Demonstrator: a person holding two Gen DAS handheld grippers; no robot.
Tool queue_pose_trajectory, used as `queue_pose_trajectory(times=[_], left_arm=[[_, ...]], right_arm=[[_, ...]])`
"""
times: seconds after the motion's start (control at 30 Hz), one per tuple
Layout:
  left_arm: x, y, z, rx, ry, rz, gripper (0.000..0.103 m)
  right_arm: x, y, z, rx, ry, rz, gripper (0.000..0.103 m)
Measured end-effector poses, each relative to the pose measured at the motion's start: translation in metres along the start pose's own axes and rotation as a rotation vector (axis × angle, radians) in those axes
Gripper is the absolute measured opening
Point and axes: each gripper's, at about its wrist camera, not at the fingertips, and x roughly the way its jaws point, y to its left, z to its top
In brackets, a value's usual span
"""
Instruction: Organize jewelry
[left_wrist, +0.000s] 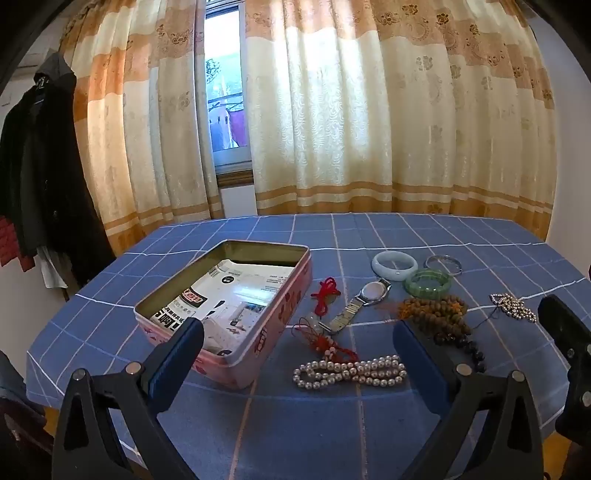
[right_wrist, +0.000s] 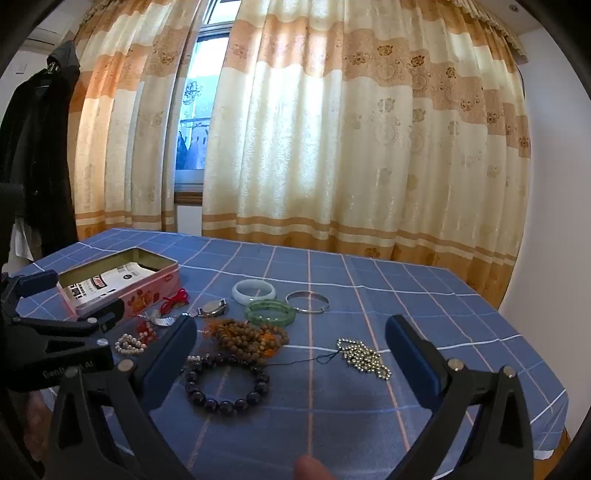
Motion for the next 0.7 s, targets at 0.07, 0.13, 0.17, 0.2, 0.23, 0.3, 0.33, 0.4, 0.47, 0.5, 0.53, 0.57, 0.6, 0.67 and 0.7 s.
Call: queue_pose_trajectory(times=[0.07,0.13,0.17,0.2,0.23,0.3,0.33,0.4,0.47,0.5,0.53,0.57,0.6,0.67,0.7], left_arm=[[0.0,0.003,0.0,-0.037,0.004,-0.015,0.102],[-0.002,0.002,-0.001,-0.034,0.002,-0.009,0.102],[-0.003,0.002,-0.001,-0.031,0.001,-0.004,0.102],[-0.004,0.001,-0.001,-0.029,0.0,-0.001,0.102],[-0.002,0.003,0.002,-0.029,-0.001,-0.01,0.102],[-0.002,0.004,0.002,-0.032,0.001,-0.006,0.102],[-0.003,0.005,0.002,-0.035,-0.001,-0.004,0.102],[0.001,0.01,0.003,-0.045,0.001,-0.01,0.102],[0.001,0.012,0.004,-0.049,-0.002,-0.005,0.102],[0.001,0.012,0.005,-0.051,-0.004,-0.003,0.102],[0.001,0.013,0.005,-0.054,-0.005,-0.003,0.102],[0.001,0.014,0.006,-0.057,-0.007,-0.003,0.102],[0.0,0.015,0.006,-0.058,-0.009,-0.003,0.102],[0.0,0.015,0.007,-0.058,-0.014,0.001,0.102],[-0.001,0.016,0.007,-0.059,-0.015,0.001,0.102]], right_arm=[[0.0,-0.001,0.001,0.002,0.0,-0.002,0.103],[-0.001,-0.001,0.001,0.0,0.0,-0.002,0.103],[-0.002,-0.001,0.001,-0.002,0.0,-0.001,0.103],[-0.003,-0.001,0.001,-0.002,0.0,-0.001,0.103],[0.001,0.002,0.0,-0.002,0.002,0.002,0.103],[0.002,0.004,-0.004,0.0,0.005,0.005,0.103],[0.001,0.005,-0.005,0.0,0.004,0.006,0.103],[0.004,0.005,-0.004,-0.004,0.015,0.009,0.103],[0.005,0.007,-0.005,-0.019,0.015,0.009,0.103],[0.004,0.005,-0.004,-0.025,0.014,0.012,0.103],[0.004,0.006,-0.005,-0.03,0.012,0.013,0.103],[0.004,0.007,-0.005,-0.032,0.009,0.014,0.103],[0.003,0.007,-0.005,-0.03,0.007,0.022,0.103],[0.003,0.007,-0.005,-0.029,0.005,0.029,0.103],[0.003,0.008,-0.005,-0.03,0.004,0.027,0.103]])
